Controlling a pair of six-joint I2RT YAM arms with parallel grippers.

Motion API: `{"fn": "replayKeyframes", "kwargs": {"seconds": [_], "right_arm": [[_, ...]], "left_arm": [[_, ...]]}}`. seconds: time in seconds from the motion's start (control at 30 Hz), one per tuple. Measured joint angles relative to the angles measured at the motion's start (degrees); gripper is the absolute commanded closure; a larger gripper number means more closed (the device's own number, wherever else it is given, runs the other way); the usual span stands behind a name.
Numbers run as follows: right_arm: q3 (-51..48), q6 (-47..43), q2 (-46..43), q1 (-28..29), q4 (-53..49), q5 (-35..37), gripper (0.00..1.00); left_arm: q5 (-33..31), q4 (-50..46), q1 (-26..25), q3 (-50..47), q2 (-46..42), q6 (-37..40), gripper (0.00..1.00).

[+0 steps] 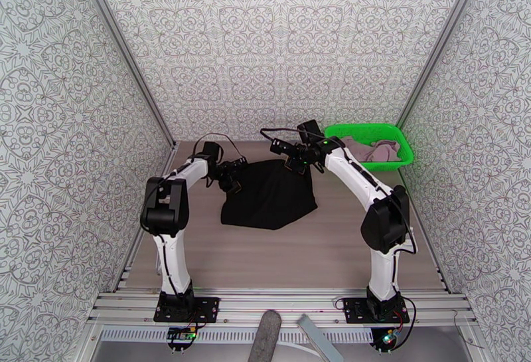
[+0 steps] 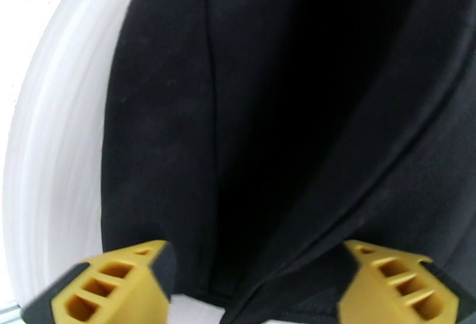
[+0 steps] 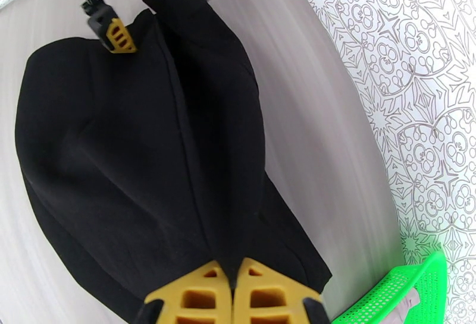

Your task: Fold and stack the mixed laundry pile

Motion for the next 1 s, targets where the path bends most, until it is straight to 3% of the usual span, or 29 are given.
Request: {"fn": "replayKeyframes", "kwargs": {"seconds": [0.17,0.2,0.23,0.5,0.77,1.0], "right_arm": [[0.0,0.3,0.0,0.0,-0.5,0.0,1.0],[0.0,0.4,0.0,0.0,-0.5,0.0,1.0],[0.0,0.4,0.0,0.0,-0.5,0.0,1.0],[0.0,1.6,-0.4,0.2,-1.0,0.7,1.0],[-3.8,5.5,-8.9,0.2,-0.9,4.0,1.0],[-5.6,10.6,-19.4,0.4,-1.9,8.7,1.0]], "left_arm": [[0.0,-0.6,-0.3,0.4,0.0,0.8,0.62],[0.0,-0.7,-0.3,0.4,0.0,1.0,0.68],[0.0,-0.9,-0.3,0.5,0.0,1.0,1.0],[-2.1,-3.1,0.2,2.0,-3.2,-1.6,1.0],[-7.2,5.2,0.0,-5.8,-29.9,-7.7,1.0],[-17.8,5.3,-7.0,-8.2,-47.3,-9.4,1.0]]}}
